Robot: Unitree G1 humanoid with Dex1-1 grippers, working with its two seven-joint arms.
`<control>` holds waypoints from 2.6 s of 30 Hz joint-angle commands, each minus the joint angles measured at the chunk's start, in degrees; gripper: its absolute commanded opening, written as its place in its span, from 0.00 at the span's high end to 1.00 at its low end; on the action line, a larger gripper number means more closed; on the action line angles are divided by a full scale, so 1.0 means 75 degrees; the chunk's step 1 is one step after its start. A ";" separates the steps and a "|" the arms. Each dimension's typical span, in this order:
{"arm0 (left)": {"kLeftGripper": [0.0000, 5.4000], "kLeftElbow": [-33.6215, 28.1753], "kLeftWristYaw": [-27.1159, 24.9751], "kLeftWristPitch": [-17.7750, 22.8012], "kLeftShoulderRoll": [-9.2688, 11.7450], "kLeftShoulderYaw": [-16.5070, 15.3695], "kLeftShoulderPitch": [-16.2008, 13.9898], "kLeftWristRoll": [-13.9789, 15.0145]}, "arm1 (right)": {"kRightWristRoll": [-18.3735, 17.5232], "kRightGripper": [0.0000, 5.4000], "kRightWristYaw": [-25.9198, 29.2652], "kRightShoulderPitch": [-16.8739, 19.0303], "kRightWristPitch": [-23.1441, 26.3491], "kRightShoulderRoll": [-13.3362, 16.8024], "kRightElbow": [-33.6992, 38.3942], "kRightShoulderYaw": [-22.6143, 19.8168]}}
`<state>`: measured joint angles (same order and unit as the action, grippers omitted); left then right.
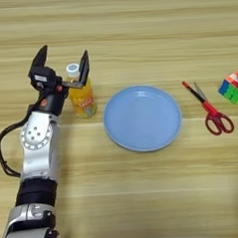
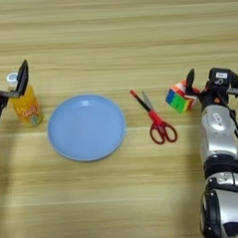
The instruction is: Move the objects on the table
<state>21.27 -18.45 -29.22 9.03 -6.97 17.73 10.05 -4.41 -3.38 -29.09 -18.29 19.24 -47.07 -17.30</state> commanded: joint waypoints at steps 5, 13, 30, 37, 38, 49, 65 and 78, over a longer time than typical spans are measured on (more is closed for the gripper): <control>0.00 0.0488 0.0262 0.0425 0.0174 0.0124 0.0022 -0.0483 | -0.0058 0.00 -0.0029 -0.0159 -0.0072 0.0010 0.0020 -0.0001; 0.00 0.0782 0.0146 0.0768 0.0179 0.0353 0.0007 -0.0637 | -0.0063 0.00 -0.0046 -0.0158 -0.0078 -0.0017 0.0053 0.0011; 0.00 0.1444 0.0177 0.1298 0.0253 0.0551 0.0116 -0.0867 | -0.0064 0.00 -0.0069 -0.0164 -0.0079 -0.0063 0.0081 0.0025; 0.00 0.1570 0.0211 0.1328 0.0289 0.0544 0.0165 -0.0898 | -0.0063 0.00 -0.0076 -0.0163 -0.0074 -0.0078 0.0088 0.0033; 0.00 0.1575 0.0221 0.1316 0.0288 0.0537 0.0167 -0.0896 | -0.0063 0.00 -0.0077 -0.0163 -0.0074 -0.0079 0.0088 0.0033; 0.20 0.1518 -0.0054 0.1080 0.0262 0.0524 0.0142 -0.0729 | -0.0053 0.00 -0.0088 -0.0163 -0.0058 -0.0087 0.0083 0.0055; 0.36 0.1006 -0.0549 0.0679 0.0192 0.0349 0.0082 -0.0302 | -0.0044 0.00 -0.0130 -0.0163 -0.0044 -0.0126 0.0112 0.0106; 0.36 -0.0330 -0.0690 0.1088 0.0098 0.0478 0.0025 -0.0138 | 0.0007 0.00 -0.0296 -0.0162 -0.0013 -0.0271 0.0246 0.0238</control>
<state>23.11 -23.15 -22.09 10.13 -4.43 17.39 8.59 -4.48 -5.07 -29.15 -18.57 17.64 -46.13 -15.70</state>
